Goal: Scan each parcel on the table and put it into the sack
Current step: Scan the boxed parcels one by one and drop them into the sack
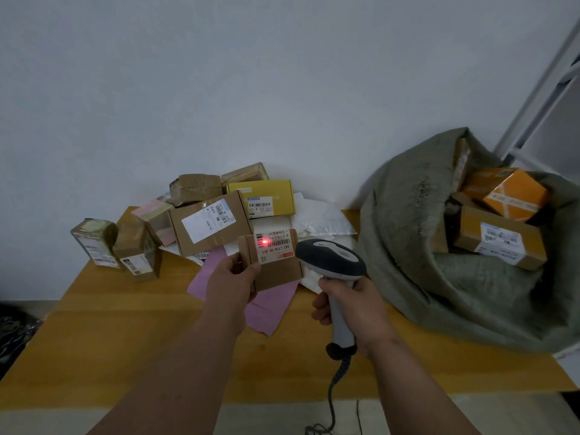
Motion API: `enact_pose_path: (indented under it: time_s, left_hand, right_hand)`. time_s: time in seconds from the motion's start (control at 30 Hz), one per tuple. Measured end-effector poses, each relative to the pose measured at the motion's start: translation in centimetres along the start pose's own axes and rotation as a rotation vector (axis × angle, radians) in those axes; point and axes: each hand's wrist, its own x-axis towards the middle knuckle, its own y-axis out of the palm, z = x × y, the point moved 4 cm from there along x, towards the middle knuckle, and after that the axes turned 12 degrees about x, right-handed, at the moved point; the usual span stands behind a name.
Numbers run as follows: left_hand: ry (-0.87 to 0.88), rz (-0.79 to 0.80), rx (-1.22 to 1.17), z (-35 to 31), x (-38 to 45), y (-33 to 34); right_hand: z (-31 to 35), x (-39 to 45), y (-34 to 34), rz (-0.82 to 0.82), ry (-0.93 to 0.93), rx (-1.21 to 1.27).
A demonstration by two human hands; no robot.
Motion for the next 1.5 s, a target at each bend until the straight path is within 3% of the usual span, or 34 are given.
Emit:
enact_pose_path:
  time_s: [0.67,0.83,1.13,1.33,1.5]
  left_hand:
    - [0.056,0.073,0.051,-0.8,-0.1,3.5]
    - [0.125,0.055,0.055,-3.3,-0.3,5.8]
    - [0.301,0.118,0.024,-10.2,-3.1,17.1]
    - [0.400,0.253,0.237,-12.8,-5.0,26.0]
    - [0.471,0.295,0.551,-13.8,-5.2,31.6]
  right_hand:
    - [0.5,0.1,-3.1,-0.034,-0.034,0.031]
    - [1.6,1.4,-5.3,-0.104,-0.068,0.072]
    - [6.8,3.8,-14.3,-0.153,-0.110,0.462]
    - [10.2,4.9,-21.9,-0.224,-0.166,0.517]
    - [11.8,6.0,-27.6,-0.395,-0.249,0.538]
